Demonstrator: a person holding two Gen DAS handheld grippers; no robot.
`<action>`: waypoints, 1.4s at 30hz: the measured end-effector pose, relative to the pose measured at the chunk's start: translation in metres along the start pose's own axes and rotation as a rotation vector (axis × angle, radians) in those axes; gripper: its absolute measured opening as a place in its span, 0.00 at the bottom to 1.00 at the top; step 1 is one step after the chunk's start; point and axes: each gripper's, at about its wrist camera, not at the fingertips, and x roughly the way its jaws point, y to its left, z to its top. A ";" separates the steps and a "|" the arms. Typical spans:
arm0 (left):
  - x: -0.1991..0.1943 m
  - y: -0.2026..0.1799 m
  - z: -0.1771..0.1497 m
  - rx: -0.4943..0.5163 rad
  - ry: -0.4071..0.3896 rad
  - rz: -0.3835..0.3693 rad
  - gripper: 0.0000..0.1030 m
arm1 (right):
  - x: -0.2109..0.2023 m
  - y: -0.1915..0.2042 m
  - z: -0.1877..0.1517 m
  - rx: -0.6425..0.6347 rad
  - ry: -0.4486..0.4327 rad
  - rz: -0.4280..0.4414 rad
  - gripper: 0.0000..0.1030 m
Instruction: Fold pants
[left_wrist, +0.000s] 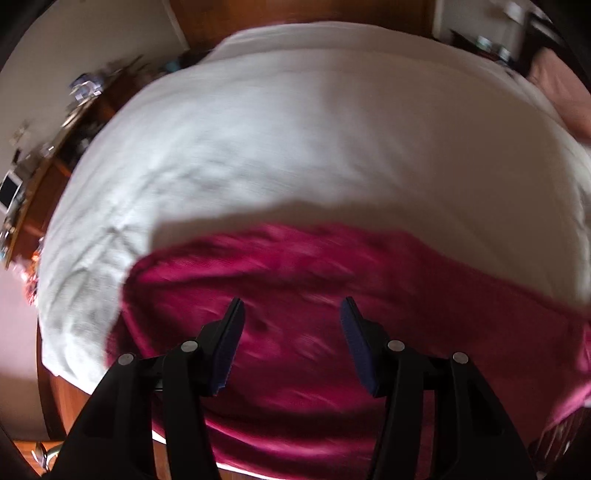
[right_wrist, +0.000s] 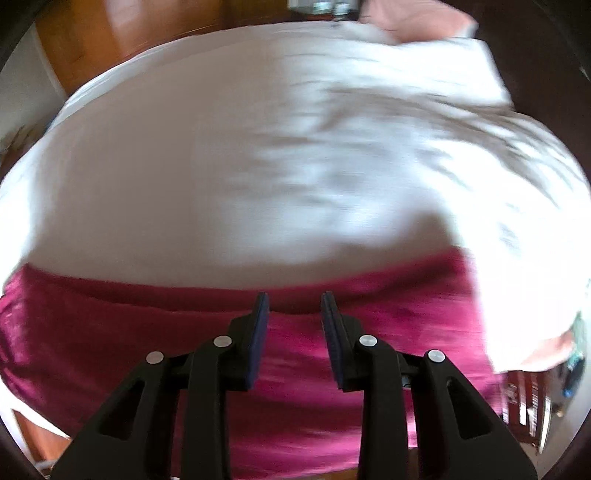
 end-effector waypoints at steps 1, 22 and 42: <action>-0.001 -0.010 -0.004 0.015 0.002 -0.009 0.53 | -0.003 -0.017 0.000 0.011 -0.009 -0.012 0.31; 0.005 -0.150 -0.077 0.195 0.121 -0.119 0.53 | 0.032 -0.085 0.019 0.027 -0.025 0.041 0.08; -0.030 -0.191 -0.087 0.241 0.092 -0.145 0.53 | 0.025 -0.130 -0.021 0.081 0.039 0.272 0.63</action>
